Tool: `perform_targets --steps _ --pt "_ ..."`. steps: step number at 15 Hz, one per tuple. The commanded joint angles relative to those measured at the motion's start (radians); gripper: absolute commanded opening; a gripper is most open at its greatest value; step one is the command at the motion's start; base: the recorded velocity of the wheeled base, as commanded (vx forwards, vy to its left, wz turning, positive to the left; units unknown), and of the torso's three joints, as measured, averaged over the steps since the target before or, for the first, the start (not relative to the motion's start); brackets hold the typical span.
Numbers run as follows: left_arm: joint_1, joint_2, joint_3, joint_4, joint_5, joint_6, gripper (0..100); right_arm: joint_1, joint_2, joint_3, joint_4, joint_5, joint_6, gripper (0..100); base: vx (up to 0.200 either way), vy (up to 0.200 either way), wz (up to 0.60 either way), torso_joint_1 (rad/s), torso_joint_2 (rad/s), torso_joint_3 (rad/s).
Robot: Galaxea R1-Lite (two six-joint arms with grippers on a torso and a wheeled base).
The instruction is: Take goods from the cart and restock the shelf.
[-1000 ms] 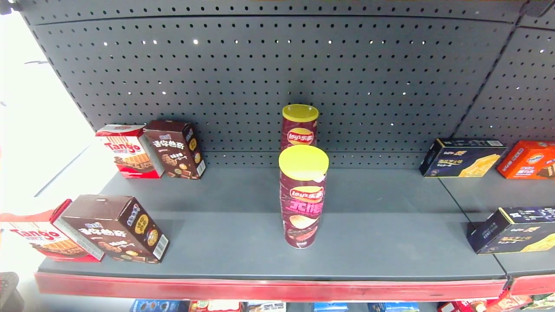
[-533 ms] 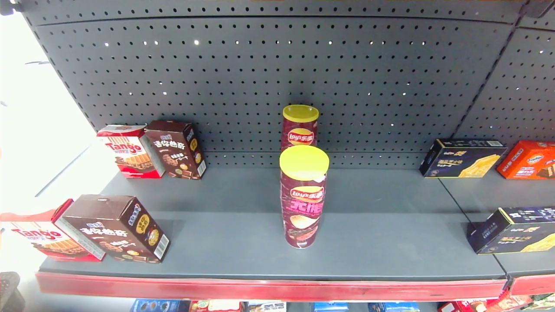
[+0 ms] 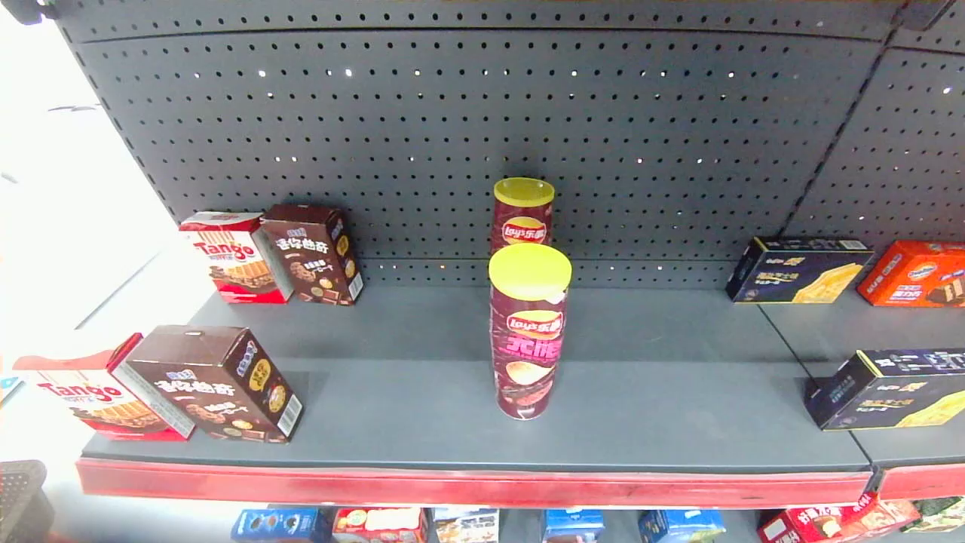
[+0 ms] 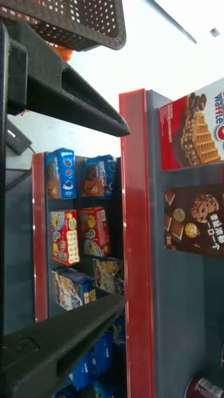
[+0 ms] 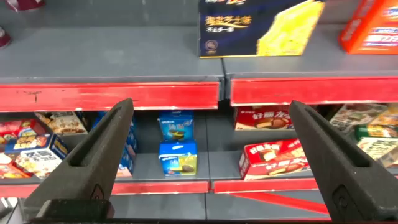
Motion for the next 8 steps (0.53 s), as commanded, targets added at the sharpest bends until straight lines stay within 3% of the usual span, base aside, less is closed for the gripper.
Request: perform_targets --steps 1,8 --pt "0.0 0.0 0.0 0.0 0.0 0.001 100 0.0 0.003 0.0 0.0 0.0 0.0 100 0.0 0.0 0.0 0.0 0.0 0.0" --pt "0.0 0.0 0.0 0.0 0.003 -0.002 100 0.0 0.003 0.0 0.0 0.0 0.0 100 0.0 0.0 0.0 0.0 0.0 0.0"
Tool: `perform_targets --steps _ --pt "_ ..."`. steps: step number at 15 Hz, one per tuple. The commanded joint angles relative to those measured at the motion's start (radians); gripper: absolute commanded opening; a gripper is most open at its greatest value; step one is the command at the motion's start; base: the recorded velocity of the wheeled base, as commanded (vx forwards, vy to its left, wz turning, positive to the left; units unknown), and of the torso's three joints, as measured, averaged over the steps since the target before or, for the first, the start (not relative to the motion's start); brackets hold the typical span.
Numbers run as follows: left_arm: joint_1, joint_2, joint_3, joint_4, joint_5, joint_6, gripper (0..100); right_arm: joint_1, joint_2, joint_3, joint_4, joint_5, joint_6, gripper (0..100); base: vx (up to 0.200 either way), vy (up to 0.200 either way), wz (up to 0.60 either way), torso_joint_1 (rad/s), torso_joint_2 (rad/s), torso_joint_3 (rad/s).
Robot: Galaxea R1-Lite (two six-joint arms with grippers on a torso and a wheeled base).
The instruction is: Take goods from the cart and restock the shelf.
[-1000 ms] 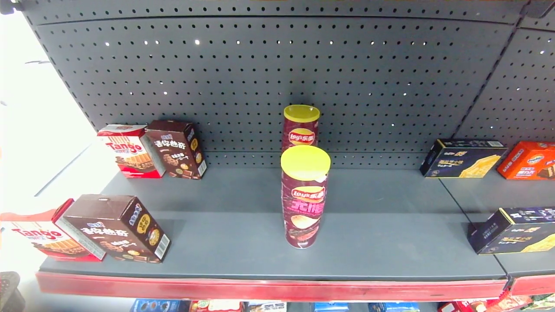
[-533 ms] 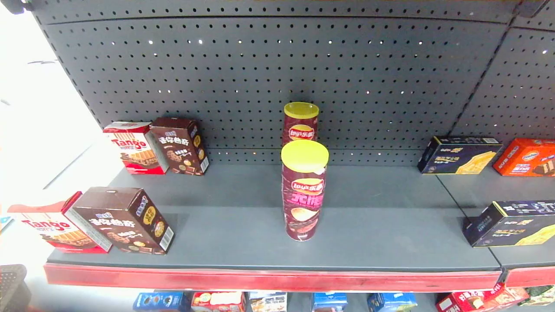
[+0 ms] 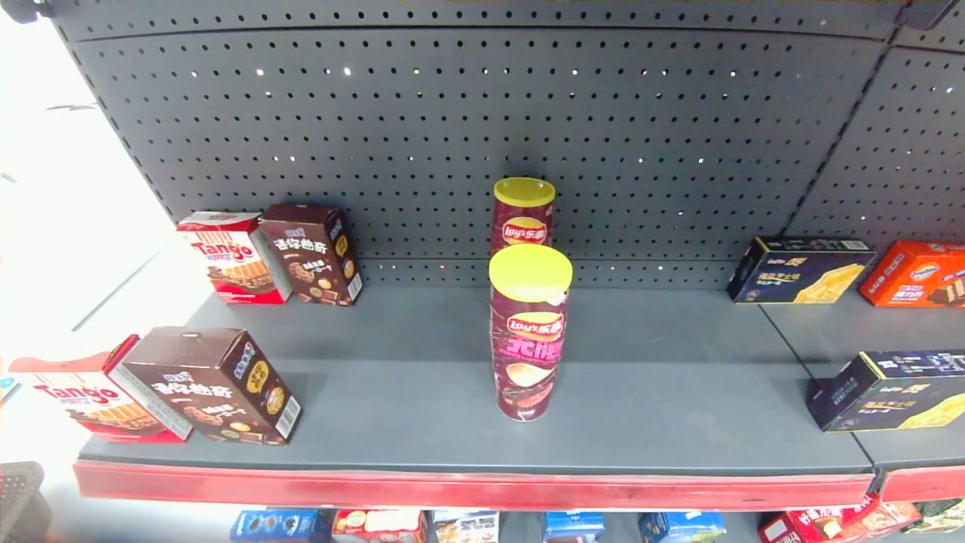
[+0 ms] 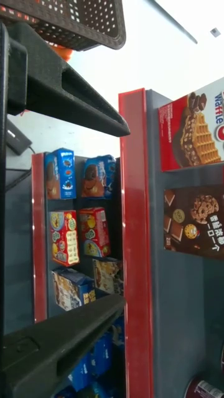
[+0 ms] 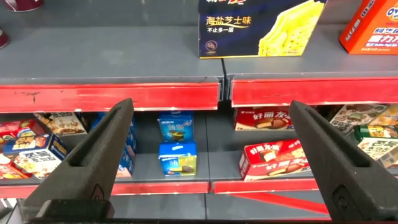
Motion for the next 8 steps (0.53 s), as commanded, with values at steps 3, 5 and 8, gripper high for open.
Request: perform_targets --steps 3,5,8 --pt "0.002 0.0 0.0 0.0 0.0 -0.001 100 0.0 0.003 0.0 0.0 0.0 0.0 100 0.0 0.0 0.0 0.0 0.0 0.0" --pt "0.0 0.0 0.0 0.0 0.0 -0.001 100 0.0 0.003 0.0 0.0 0.0 0.0 100 0.0 0.0 0.0 0.0 0.0 0.0" --pt "0.0 0.0 0.0 0.0 0.0 -0.001 100 0.0 0.003 0.0 0.0 0.0 0.0 100 0.0 0.0 0.0 0.0 0.0 0.0"
